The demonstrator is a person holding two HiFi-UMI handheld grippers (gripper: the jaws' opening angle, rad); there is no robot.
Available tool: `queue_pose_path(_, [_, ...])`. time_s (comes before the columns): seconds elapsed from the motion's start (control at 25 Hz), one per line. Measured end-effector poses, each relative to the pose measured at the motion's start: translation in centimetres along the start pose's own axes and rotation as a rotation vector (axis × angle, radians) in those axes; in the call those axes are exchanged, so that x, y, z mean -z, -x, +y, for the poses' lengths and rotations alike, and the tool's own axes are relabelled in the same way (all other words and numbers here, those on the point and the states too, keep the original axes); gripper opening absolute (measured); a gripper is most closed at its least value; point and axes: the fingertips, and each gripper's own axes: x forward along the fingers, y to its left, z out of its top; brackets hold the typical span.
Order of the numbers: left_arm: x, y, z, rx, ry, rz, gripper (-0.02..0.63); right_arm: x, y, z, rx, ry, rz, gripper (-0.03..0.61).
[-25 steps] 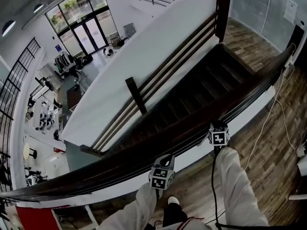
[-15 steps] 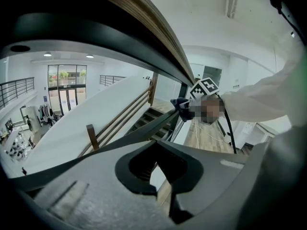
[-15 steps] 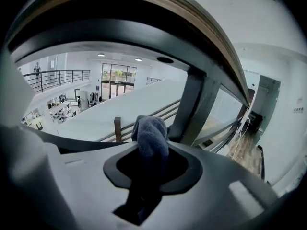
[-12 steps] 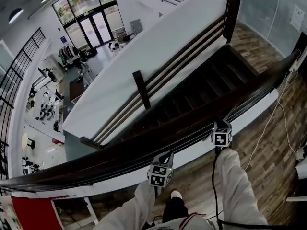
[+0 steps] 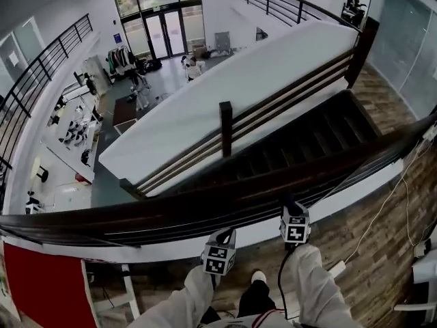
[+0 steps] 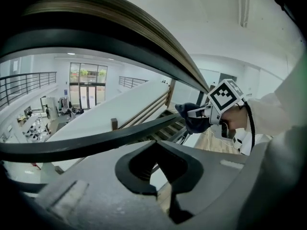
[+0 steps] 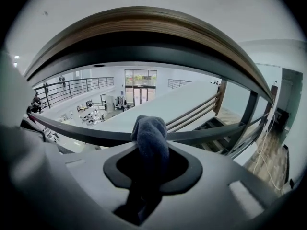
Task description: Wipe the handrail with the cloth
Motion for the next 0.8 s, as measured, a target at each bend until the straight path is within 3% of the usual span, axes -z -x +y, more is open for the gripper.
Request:
queue_pose_path(0.28, [4.6, 10.2, 10.1, -0.179, 0.109, -0.015, 0.003, 0.6, 2.3, 21.5, -0.271, 0.058, 0.026, 0.089])
queue_pose_path(0.48, [7.5, 16.6, 16.8, -0.319, 0.201, -0.049, 0.002, 2.2, 4.7, 36.0, -0.491, 0.153, 0.059, 0.089])
queue_pose_path(0.8, [14.9, 25.6, 25.2, -0.485, 0.297, -0.077, 0.003, 5.9, 8.2, 52.3, -0.700, 0.271, 0.098, 0.089])
